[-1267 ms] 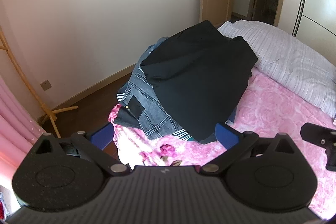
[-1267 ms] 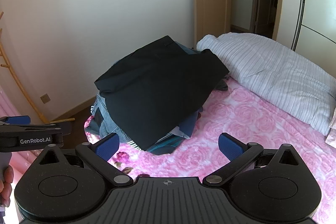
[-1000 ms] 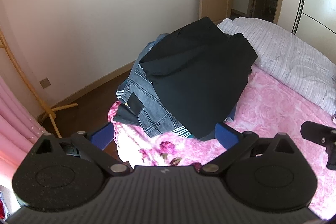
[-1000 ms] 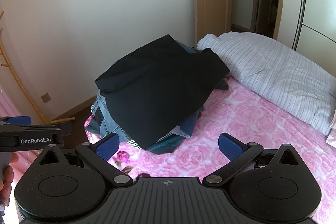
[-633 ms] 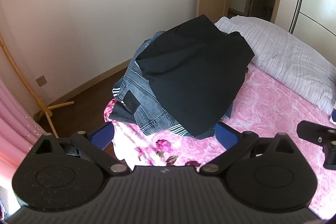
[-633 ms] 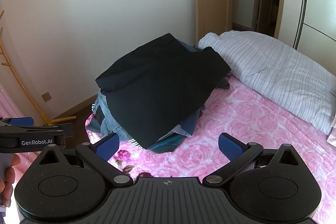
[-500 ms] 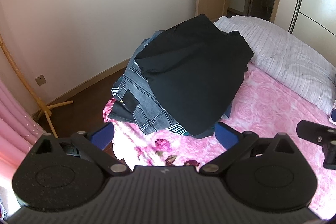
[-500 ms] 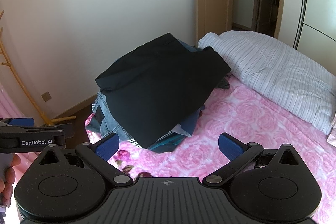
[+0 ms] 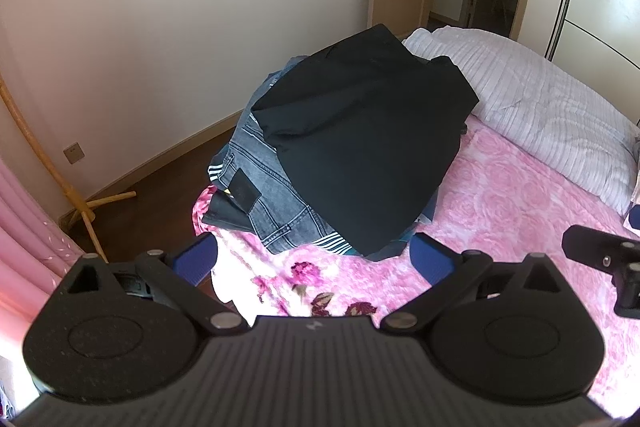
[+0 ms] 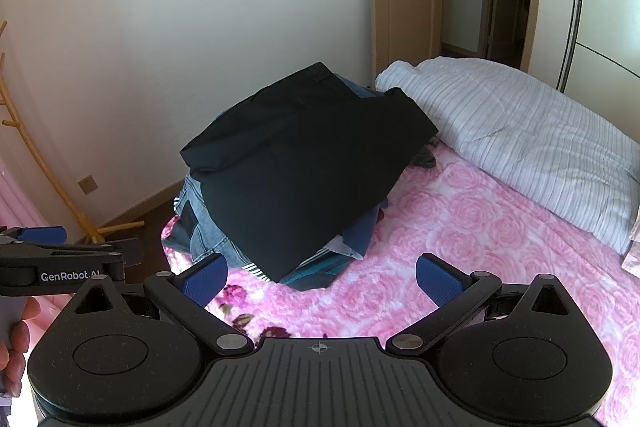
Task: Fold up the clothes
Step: 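Approach the clothes pile on the bed with both tools open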
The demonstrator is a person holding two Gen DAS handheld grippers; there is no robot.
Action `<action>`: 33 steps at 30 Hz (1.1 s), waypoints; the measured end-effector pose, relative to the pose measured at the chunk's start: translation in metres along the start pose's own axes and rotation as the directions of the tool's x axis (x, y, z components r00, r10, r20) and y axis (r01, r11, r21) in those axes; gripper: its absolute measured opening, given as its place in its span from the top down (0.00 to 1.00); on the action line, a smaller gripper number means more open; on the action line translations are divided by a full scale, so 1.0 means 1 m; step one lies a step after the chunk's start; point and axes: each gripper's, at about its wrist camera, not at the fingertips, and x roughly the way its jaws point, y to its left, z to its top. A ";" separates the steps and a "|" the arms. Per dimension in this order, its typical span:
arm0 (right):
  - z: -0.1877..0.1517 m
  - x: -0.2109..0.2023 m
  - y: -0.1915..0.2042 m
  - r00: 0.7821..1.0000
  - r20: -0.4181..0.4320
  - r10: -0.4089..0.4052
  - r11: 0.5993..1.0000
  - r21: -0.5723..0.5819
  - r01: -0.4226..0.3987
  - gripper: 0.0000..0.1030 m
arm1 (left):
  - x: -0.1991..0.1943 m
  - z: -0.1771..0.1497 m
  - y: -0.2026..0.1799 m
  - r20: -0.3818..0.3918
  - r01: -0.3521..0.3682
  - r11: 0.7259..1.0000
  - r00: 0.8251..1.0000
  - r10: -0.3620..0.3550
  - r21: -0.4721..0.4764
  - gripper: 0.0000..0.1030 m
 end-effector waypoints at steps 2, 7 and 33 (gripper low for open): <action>-0.001 0.000 0.000 1.000 0.000 -0.001 1.000 0.001 0.001 0.00 | -0.001 0.000 0.000 0.000 0.001 1.000 1.000 -0.001 0.001 0.02; -0.003 -0.002 0.000 1.000 0.000 -0.001 1.000 0.001 0.001 0.00 | -0.001 -0.001 0.000 -0.002 0.003 1.000 1.000 -0.003 0.003 0.02; -0.007 -0.005 -0.001 1.000 -0.008 0.002 1.000 0.009 -0.002 0.00 | -0.002 -0.005 -0.004 -0.011 0.010 1.000 1.000 -0.010 0.017 0.02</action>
